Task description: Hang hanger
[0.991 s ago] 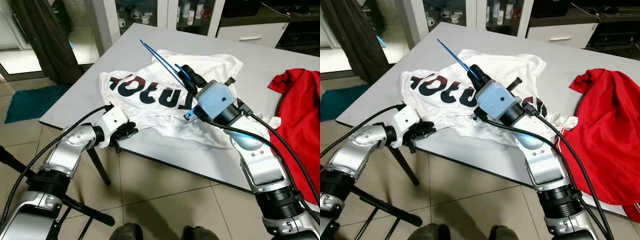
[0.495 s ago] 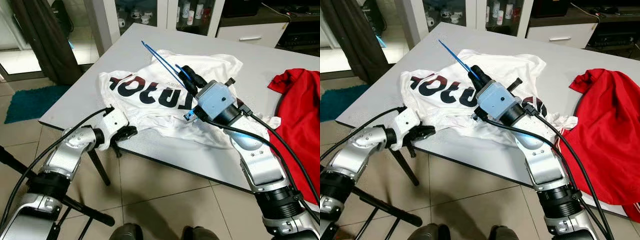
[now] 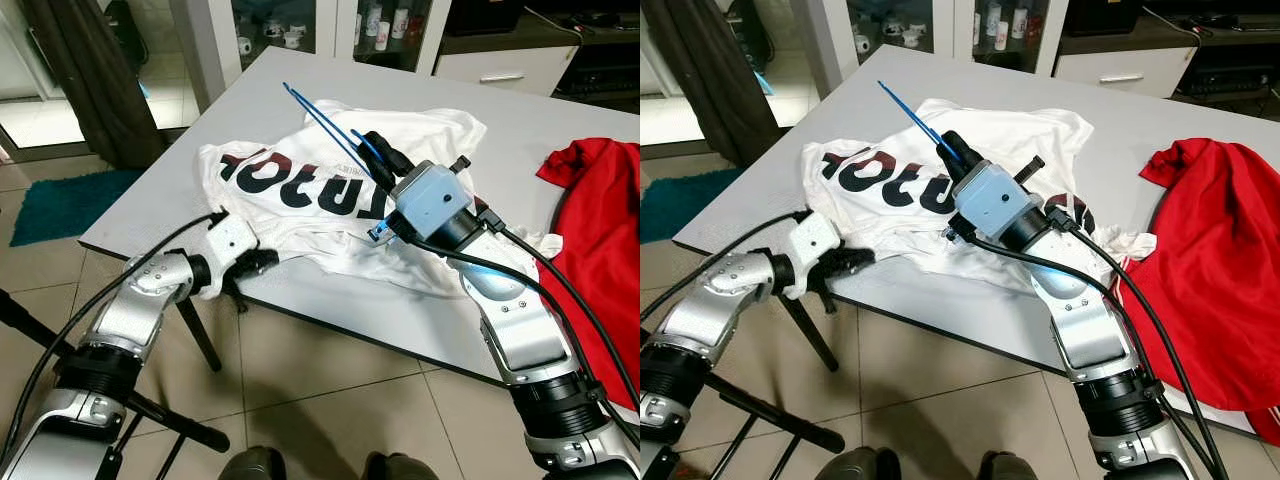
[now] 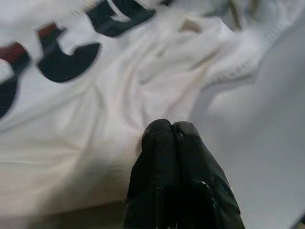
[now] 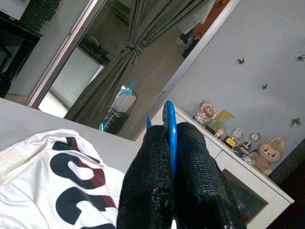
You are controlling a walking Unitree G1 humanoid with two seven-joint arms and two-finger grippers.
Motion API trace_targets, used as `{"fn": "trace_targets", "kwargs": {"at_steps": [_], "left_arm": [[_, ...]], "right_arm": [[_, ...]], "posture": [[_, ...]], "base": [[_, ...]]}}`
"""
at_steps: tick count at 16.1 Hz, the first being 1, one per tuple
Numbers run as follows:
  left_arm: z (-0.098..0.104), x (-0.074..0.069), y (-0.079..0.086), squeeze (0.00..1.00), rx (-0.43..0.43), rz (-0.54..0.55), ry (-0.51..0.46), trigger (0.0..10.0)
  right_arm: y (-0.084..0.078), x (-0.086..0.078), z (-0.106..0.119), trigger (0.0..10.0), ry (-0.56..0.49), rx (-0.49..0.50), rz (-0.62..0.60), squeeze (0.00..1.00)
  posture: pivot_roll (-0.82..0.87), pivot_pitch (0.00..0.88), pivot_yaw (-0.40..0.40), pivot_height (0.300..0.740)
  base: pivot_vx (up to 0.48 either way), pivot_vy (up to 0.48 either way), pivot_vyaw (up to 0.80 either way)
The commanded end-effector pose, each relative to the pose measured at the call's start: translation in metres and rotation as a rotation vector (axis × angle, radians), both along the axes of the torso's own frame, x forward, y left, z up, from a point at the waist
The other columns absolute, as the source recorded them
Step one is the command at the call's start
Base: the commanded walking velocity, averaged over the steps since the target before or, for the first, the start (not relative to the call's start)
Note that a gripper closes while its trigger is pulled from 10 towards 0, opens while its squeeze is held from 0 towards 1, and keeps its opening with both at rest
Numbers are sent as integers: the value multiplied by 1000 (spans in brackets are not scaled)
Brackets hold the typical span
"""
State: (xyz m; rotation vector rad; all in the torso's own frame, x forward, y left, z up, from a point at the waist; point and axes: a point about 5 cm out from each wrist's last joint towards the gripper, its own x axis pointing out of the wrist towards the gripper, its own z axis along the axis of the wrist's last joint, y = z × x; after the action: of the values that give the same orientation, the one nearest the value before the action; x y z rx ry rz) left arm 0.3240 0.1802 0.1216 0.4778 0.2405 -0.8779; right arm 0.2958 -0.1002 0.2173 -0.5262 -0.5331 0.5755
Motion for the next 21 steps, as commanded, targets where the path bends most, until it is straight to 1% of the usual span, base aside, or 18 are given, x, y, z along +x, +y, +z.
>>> {"fn": "trace_targets", "kwargs": {"at_steps": [1, 4, 6, 7, 8, 9, 11, 13, 16, 18, 20, 21], "left_arm": [[14, 6, 1, 0, -27, 19, -65, 0], [21, 12, 7, 0, -44, 80, -112, 0], [17, 13, 8, 0, -19, 98, -111, 0], [13, 14, 10, 0, -23, 134, -100, 10000], [13, 14, 10, 325, -37, 130, -101, 10000], [14, 14, 9, 1000, -38, 127, -110, 10000], [13, 11, 9, 1000, -35, 101, -98, 10000], [14, 12, 8, 1000, -37, 104, -112, 10000], [15, 9, 5, 1000, -30, 43, -129, 10000], [14, 7, 3, 1000, -39, 31, -120, 10000], [7, 7, 5, 1000, -9, 46, -101, 10000], [4, 8, 5, 1000, 23, 57, -114, 10000]], "right_arm": [[-2, 1, 6, 10000, -24, 4, -1, 0], [-2, 1, 5, 10000, -22, 4, -1, 0], [-2, 1, 5, 10000, -21, 4, -1, 0], [-2, 1, 5, 10000, -21, 4, -1, 0], [-2, 1, 5, 10000, -21, 4, -1, 0], [-2, 2, 5, 10000, -20, 3, -2, 0], [-2, 2, 5, 10000, -20, 2, -2, 0], [-3, 2, 5, 10000, -19, 2, -3, 0], [-2, 2, 5, 10000, -19, 3, -2, 0], [-2, 2, 5, 10000, -19, 4, -2, 0], [-2, 1, 5, 10000, -18, 5, -3, 0], [-2, 1, 4, 10000, -18, 4, -3, 0]], "posture": [[-18, 69, 20, 740], [-16, 70, 20, 740], [-16, 70, 20, 740], [-17, 71, 20, 740], [-17, 72, 20, 740], [-17, 72, 20, 740], [-17, 72, 20, 740], [-18, 74, 18, 740], [-17, 74, 20, 740], [-17, 74, 21, 740], [-22, 75, 25, 740], [-22, 75, 25, 740]], "base": [[0, 0, 0], [0, 0, 0], [0, 0, 0], [0, 0, 0], [0, 0, 0], [0, 0, 0], [0, 0, 0], [0, 0, 0], [0, 0, 0], [0, 0, 0], [0, 0, 0], [0, 0, 0]]}}
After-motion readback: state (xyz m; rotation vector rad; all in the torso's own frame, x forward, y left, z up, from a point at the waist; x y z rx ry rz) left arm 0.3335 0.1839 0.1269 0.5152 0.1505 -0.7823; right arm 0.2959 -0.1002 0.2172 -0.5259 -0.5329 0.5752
